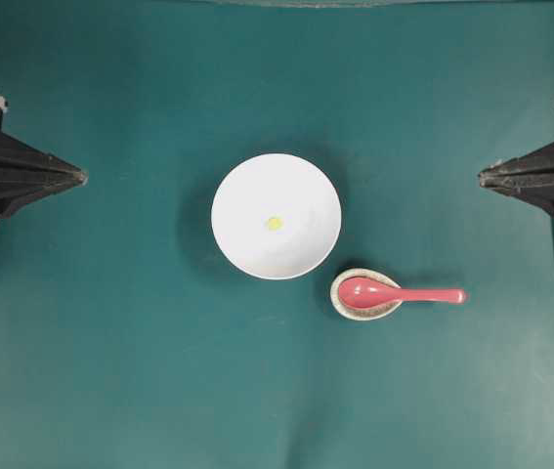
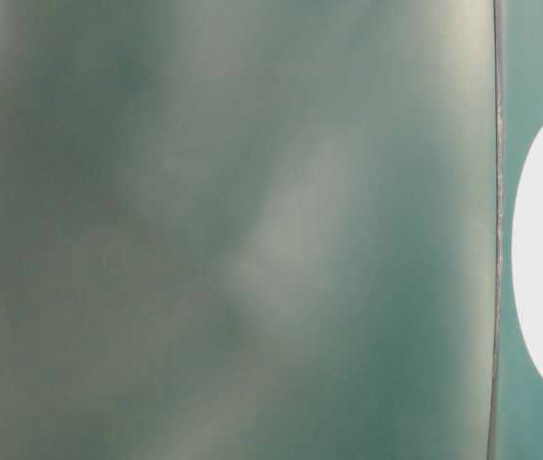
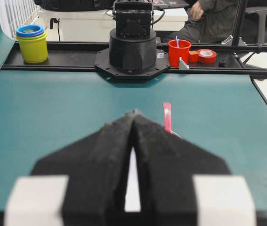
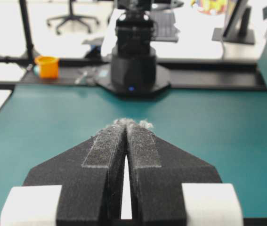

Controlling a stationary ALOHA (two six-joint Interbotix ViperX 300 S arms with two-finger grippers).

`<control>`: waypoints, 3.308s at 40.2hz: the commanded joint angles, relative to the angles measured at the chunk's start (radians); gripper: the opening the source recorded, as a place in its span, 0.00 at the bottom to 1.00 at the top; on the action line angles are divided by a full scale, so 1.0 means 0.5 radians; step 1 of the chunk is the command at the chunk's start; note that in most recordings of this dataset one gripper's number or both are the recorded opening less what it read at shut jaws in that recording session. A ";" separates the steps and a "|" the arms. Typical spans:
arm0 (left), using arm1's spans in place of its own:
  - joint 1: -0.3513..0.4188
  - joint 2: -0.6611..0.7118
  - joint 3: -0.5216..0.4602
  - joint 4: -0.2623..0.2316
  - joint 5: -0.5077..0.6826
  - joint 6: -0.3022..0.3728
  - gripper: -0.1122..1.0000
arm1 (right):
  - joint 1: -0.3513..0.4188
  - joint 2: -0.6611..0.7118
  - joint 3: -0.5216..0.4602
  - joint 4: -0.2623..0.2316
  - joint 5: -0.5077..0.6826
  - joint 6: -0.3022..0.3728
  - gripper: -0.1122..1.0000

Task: Scoop the yellow hexagonal prism block from the bowl with a spoon using the right arm.
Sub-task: 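Move the right gripper toward the pink spoon on the spoon rest, then close the right gripper on the pink spoon's handle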

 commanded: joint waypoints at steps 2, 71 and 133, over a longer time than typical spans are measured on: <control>0.003 0.012 -0.058 0.028 0.003 0.012 0.10 | 0.009 0.012 -0.043 0.000 0.006 0.003 0.10; 0.000 0.012 -0.058 0.028 0.006 0.012 0.10 | 0.114 0.604 0.107 0.080 -0.316 0.221 0.62; 0.003 0.034 -0.052 0.034 0.003 0.015 0.10 | 1.077 2.464 0.279 0.994 -2.108 0.242 0.62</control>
